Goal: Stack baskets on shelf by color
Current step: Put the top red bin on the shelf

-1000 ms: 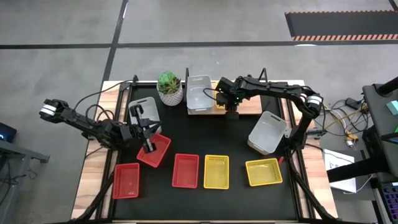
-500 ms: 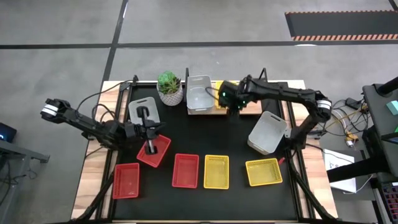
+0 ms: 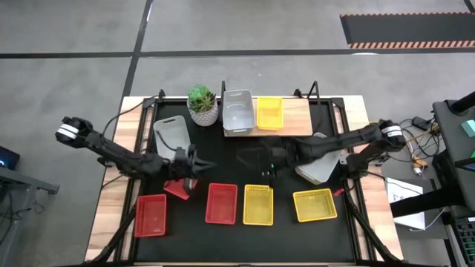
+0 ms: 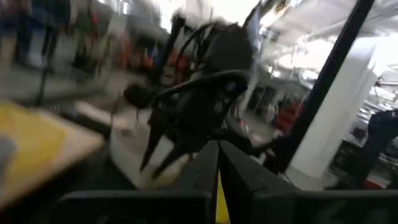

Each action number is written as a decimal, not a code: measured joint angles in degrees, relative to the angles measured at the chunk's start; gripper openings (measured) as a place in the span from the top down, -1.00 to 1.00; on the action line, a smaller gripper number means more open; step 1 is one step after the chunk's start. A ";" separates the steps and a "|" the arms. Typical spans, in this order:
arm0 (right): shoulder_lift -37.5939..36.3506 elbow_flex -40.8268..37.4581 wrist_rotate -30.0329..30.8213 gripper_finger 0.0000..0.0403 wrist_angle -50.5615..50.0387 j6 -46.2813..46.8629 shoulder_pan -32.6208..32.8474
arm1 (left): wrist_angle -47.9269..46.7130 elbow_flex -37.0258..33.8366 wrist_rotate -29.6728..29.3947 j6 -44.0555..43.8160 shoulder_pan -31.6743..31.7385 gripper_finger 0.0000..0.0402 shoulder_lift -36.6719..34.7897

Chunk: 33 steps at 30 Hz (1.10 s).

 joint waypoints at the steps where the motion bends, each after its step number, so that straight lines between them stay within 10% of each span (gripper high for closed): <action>1: -0.08 -0.92 1.19 0.63 1.56 -0.33 0.89 | -2.60 1.31 -0.18 -2.34 -0.41 1.00 0.69; 21: -0.31 -19.85 0.56 0.91 40.69 -7.81 4.53 | -82.64 40.14 2.34 -43.12 -15.14 1.00 11.78; 33: -0.36 -20.59 0.11 0.96 45.87 -10.36 4.36 | -95.32 41.65 8.61 -56.30 -15.16 1.00 16.31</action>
